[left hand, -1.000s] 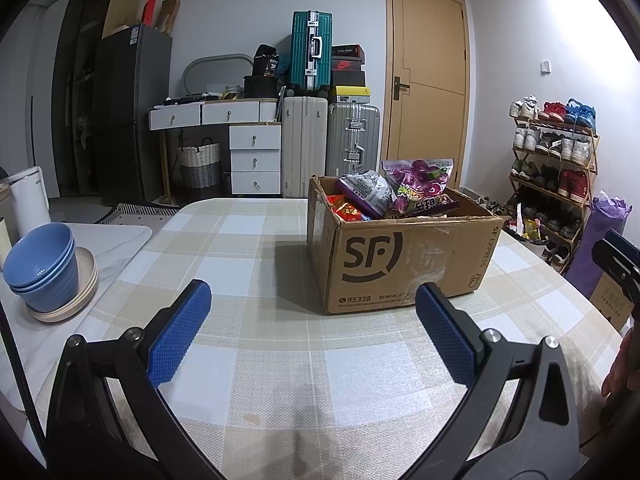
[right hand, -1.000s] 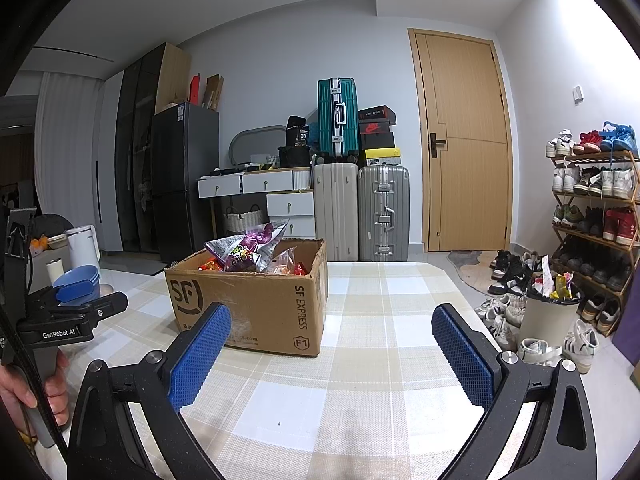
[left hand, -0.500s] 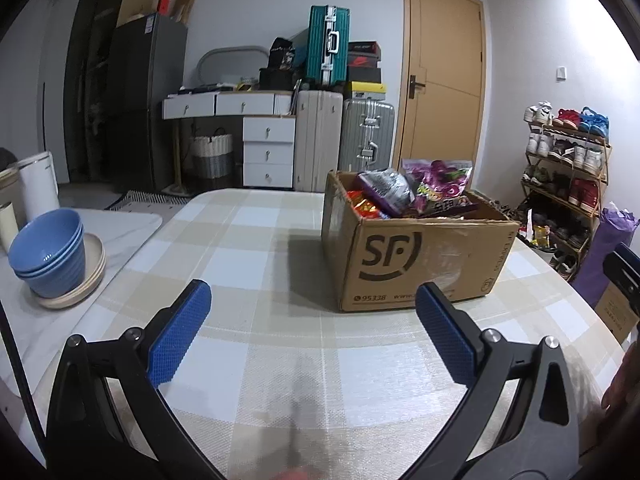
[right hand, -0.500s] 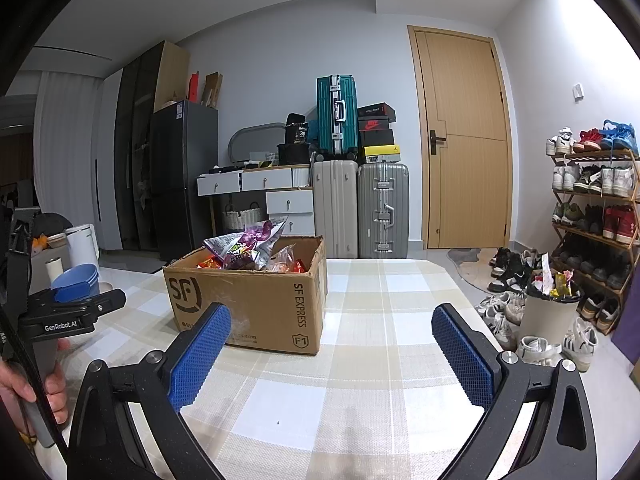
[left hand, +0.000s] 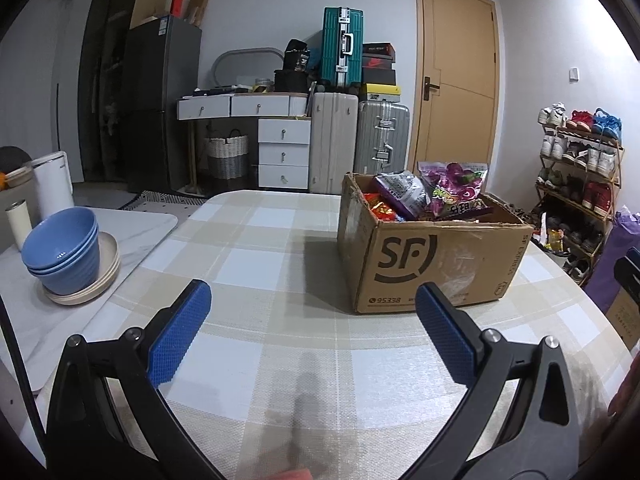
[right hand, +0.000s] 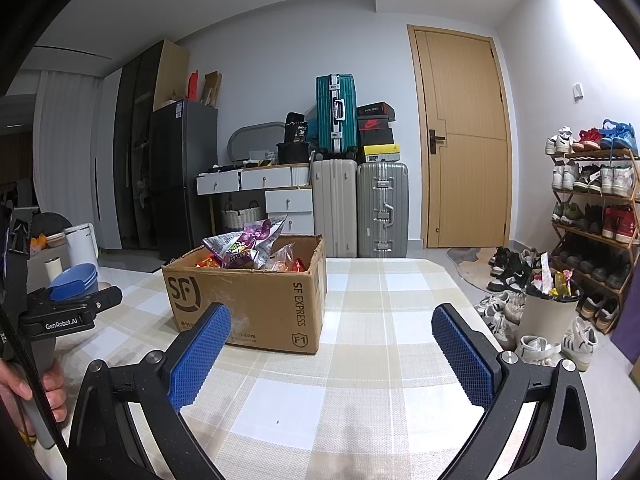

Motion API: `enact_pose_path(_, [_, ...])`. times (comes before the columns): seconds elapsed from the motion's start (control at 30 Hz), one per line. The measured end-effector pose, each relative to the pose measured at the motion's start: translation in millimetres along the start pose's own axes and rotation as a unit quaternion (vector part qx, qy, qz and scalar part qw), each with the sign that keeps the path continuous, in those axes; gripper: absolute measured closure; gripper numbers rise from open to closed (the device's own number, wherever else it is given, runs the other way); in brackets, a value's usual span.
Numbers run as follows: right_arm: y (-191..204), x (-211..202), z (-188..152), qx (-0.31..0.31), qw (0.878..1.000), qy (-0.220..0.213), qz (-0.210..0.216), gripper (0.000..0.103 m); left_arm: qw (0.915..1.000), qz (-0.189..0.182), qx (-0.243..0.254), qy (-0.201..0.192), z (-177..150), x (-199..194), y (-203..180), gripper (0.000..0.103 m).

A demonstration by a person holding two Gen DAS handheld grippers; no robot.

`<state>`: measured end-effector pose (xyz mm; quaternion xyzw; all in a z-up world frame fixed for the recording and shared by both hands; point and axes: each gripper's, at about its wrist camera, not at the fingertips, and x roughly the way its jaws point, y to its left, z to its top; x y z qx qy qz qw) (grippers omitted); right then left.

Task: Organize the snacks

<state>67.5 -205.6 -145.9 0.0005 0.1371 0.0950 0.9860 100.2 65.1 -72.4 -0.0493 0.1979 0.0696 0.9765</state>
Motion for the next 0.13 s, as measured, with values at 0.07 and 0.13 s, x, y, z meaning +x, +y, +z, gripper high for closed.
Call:
enact_pose_path(0.07, [-0.2, -0.1, 0.1, 0.0, 1.0, -0.001, 0.001, 0.001, 1.0, 0.001, -0.005, -0.001, 0.1, -1.1, 1.6, 0.001])
enact_pose_path(0.13, [0.6, 0.2, -0.3, 0.0, 1.0, 0.0, 0.001, 0.001, 0.9999, -0.001, -0.01, 0.003, 0.2, 0.3, 3.4, 0.001])
